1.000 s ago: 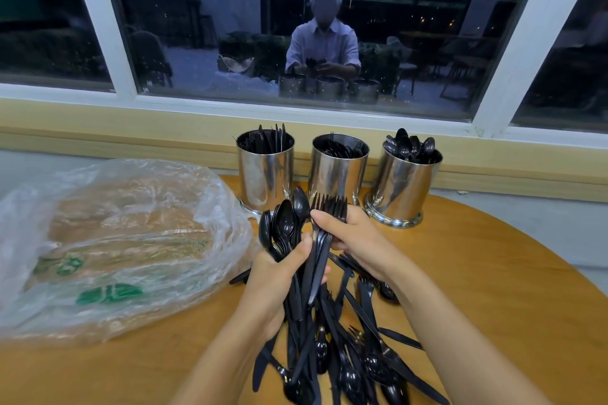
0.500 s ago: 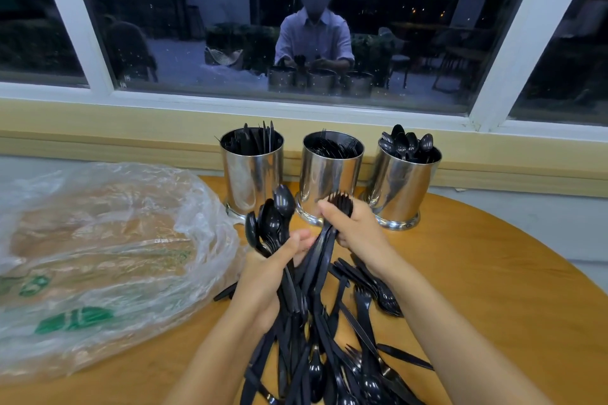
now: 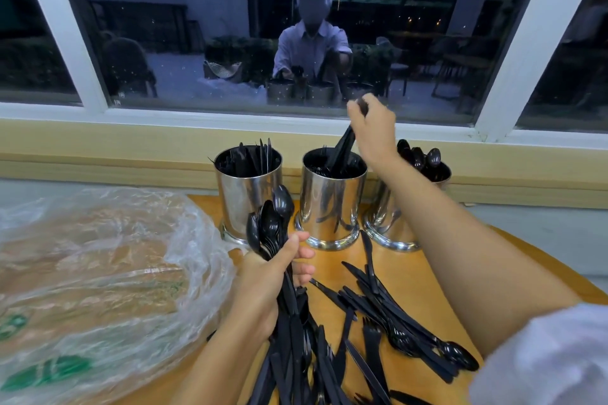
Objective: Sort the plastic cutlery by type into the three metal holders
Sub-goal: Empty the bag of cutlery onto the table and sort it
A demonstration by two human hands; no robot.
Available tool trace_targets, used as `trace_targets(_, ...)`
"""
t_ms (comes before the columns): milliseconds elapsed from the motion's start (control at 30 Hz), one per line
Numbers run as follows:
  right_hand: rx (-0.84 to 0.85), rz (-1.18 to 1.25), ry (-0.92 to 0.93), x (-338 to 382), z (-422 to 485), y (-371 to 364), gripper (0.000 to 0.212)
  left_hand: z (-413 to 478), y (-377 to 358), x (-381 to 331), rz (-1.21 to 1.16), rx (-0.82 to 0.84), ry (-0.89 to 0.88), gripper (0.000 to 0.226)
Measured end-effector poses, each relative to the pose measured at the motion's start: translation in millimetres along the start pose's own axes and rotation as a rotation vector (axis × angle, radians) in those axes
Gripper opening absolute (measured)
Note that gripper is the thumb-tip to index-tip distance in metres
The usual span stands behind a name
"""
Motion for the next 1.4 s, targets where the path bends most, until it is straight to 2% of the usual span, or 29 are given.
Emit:
trace_targets(67, 0.236, -0.198, 0.058, -17, -11, -31, 0.025, 2, 0, 1, 0.009, 0.010, -0.003, 0.018)
trace_targets(133, 0.439, -0.391, 0.094, -35, -22, -56, 0.034, 4, 2, 2, 0.015, 0.012, 0.001, 0.018)
trace_targets(200, 0.519, -0.490, 0.088, -45, -23, -65, 0.041, 5, 3, 2, 0.010, 0.011, 0.014, 0.017)
trace_targets(333, 0.533, -0.329, 0.055, -39, -14, -55, 0.059, 5, 7, 2, 0.003, 0.010, 0.031, 0.016)
trace_targets(400, 0.538, -0.326, 0.068, -34, -18, -44, 0.065, 5, 7, 1, 0.007, 0.031, 0.034, 0.016)
trace_targets(467, 0.470, -0.386, 0.119, -26, -29, -32, 0.059, 4, 6, 1, 0.014, 0.045, 0.037, 0.017)
trace_targets(533, 0.323, -0.269, 0.158, -7, -44, -19, 0.041, 2, 3, 2, 0.038, 0.060, 0.027, 0.017)
trace_targets(567, 0.349, -0.156, 0.142, 4, -54, -15, 0.032, 1, 2, 2, 0.050, 0.068, 0.020, 0.017)
trace_targets(667, 0.782, 0.068, 0.044, 30, -93, -20, 0.025, -3, -6, 4, 0.064, 0.105, 0.011, 0.018)
trace_targets(733, 0.944, 0.151, -0.024, 35, -112, -21, 0.020, -6, -9, 5, 0.033, 0.141, 0.031, 0.025)
trace_targets(833, 0.940, 0.344, -0.185, 28, -117, -15, 0.017, -11, -9, 5, -0.019, 0.173, 0.049, 0.034)
trace_targets(900, 0.971, 0.412, -0.230, 22, -119, -10, 0.010, -12, -6, 5, -0.045, 0.151, 0.047, 0.036)
trace_targets(1000, 0.961, 0.320, -0.202, 16, -121, -8, 0.013, -13, -2, 7, -0.048, 0.070, 0.025, 0.029)
trace_targets(1067, 0.875, 0.184, -0.118, 16, -123, -10, 0.021, -14, -1, 10, -0.028, 0.015, 0.002, 0.018)
trace_targets(1200, 0.537, 0.092, -0.037, 17, -121, -11, 0.018, -13, -4, 11, -0.077, -0.016, -0.015, 0.012)
trace_targets(1300, 0.453, 0.140, -0.014, 19, -120, -9, 0.008, -11, -4, 11, -0.126, 0.003, 0.031, 0.013)
trace_targets(1400, 0.344, 0.142, -0.006, 20, -112, -1, 0.010, -9, -2, 13, -0.150, 0.010, 0.085, 0.014)
Point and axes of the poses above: each hand's wrist, its own z-axis towards the middle knuckle, its own y-axis out of the back of the hand, x = y × z, the point moved 4 cm from there along z, towards the middle knuckle, and after that the axes turned 6 degrees about -z, right-handed, at the moved point
